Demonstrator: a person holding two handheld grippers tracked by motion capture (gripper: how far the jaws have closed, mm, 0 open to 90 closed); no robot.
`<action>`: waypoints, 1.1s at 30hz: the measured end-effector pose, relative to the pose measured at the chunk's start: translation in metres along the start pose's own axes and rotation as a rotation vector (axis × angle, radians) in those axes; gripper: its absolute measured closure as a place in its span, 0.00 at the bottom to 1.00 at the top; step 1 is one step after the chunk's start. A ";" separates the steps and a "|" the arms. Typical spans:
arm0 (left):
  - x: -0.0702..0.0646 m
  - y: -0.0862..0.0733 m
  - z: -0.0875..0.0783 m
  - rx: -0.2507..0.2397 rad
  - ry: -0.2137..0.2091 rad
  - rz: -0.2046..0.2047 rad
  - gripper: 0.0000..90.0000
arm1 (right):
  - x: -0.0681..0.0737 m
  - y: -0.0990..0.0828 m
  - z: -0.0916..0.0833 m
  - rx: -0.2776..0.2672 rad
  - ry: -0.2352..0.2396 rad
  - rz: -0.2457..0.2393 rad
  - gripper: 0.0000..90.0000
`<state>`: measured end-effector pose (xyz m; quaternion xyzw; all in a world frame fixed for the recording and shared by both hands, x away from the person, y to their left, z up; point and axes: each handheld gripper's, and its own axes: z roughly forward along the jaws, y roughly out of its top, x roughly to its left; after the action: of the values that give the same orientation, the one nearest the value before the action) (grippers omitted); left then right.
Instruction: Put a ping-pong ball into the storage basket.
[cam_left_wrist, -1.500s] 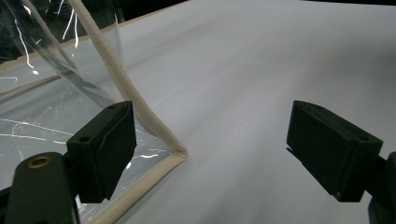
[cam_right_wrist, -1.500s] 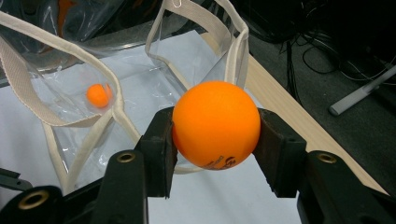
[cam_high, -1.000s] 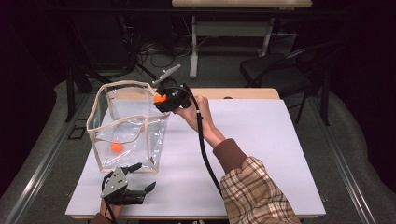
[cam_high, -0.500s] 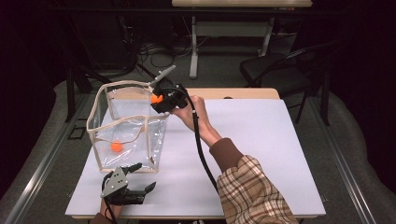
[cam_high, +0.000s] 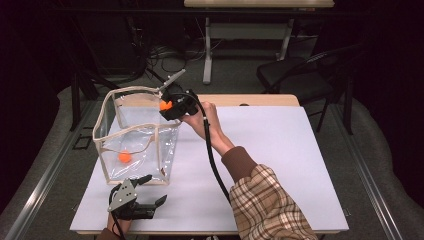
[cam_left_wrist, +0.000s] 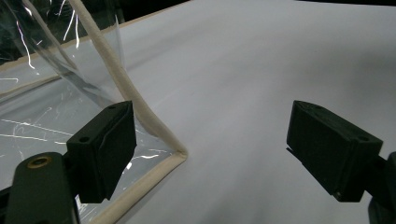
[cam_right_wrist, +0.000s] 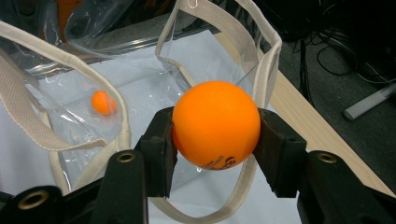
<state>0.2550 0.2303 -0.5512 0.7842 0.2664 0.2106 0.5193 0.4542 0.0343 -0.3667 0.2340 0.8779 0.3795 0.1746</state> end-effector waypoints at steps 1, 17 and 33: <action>0.000 0.000 0.000 0.000 0.000 0.000 0.18 | 0.000 0.000 0.001 0.003 0.000 0.013 0.57; 0.000 0.000 0.000 0.000 -0.001 0.000 0.18 | -0.001 0.001 0.010 0.015 0.008 0.011 0.57; 0.000 0.000 0.000 0.001 -0.002 0.002 0.18 | 0.004 0.004 0.021 0.028 0.014 0.013 0.57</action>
<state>0.2548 0.2300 -0.5509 0.7848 0.2655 0.2102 0.5191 0.4620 0.0515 -0.3779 0.2395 0.8828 0.3700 0.1627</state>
